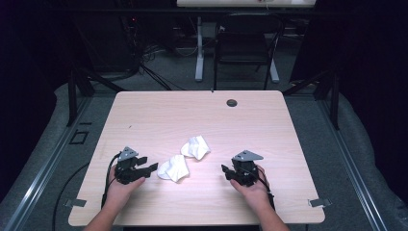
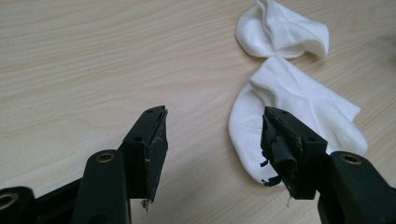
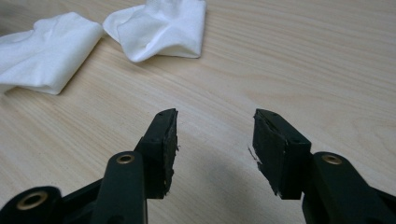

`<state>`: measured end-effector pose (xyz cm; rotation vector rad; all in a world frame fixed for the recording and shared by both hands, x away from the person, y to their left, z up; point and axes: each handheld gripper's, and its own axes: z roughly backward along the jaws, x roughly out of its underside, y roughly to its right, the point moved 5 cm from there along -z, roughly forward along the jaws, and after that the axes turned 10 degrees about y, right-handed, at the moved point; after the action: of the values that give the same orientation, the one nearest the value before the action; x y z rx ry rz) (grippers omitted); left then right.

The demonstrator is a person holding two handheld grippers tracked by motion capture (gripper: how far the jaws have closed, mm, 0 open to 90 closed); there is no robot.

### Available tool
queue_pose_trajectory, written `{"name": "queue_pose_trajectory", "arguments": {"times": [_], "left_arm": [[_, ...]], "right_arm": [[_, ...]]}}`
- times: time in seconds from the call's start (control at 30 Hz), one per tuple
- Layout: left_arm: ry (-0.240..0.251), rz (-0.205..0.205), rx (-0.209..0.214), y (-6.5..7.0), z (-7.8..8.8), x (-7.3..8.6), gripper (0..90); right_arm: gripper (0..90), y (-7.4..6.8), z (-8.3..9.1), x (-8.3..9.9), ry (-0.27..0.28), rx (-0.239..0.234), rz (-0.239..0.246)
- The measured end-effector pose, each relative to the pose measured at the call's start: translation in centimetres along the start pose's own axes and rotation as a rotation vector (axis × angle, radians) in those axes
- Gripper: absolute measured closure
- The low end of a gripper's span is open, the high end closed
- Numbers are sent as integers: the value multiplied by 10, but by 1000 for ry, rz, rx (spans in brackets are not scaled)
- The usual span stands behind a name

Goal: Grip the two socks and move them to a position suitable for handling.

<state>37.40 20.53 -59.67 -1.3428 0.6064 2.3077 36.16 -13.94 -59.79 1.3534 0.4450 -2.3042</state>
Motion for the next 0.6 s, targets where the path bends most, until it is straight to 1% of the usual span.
{"name": "queue_pose_trajectory", "arguments": {"times": [0.07,0.1,0.13,0.17,0.2,0.3,0.43,0.47,0.5,0.53,0.57,0.6], "left_arm": [[-7,-1,1,0,0,0,412],[-13,-3,-1,0,1,0,413],[-23,-3,-11,0,1,2,419],[-23,-3,-11,0,1,2,424],[-33,5,-11,0,1,3,424],[-32,-5,-7,1,2,3,445],[-36,-34,-13,2,4,4,460],[-41,-36,-20,3,5,4,462],[-33,-42,-20,3,5,4,466],[-39,-46,-24,3,5,5,472],[-40,-50,-28,4,6,5,477],[-48,-49,-28,4,6,5,486]], "right_arm": [[511,1,-1,0,-4,-1,-5],[514,2,-1,0,-6,9,-10],[529,4,-2,1,-18,13,-22],[530,4,-2,1,-22,9,-30],[530,4,-2,1,-22,9,-30],[547,3,-3,2,-30,-4,-54],[559,1,-6,2,-41,-20,-52],[562,-1,-7,2,-37,-25,-59],[564,-1,-7,2,-42,-27,-57],[566,-2,-7,2,-48,-29,-49],[569,-3,-7,2,-46,-27,-51],[573,-4,-7,2,-43,-34,-51]]}}
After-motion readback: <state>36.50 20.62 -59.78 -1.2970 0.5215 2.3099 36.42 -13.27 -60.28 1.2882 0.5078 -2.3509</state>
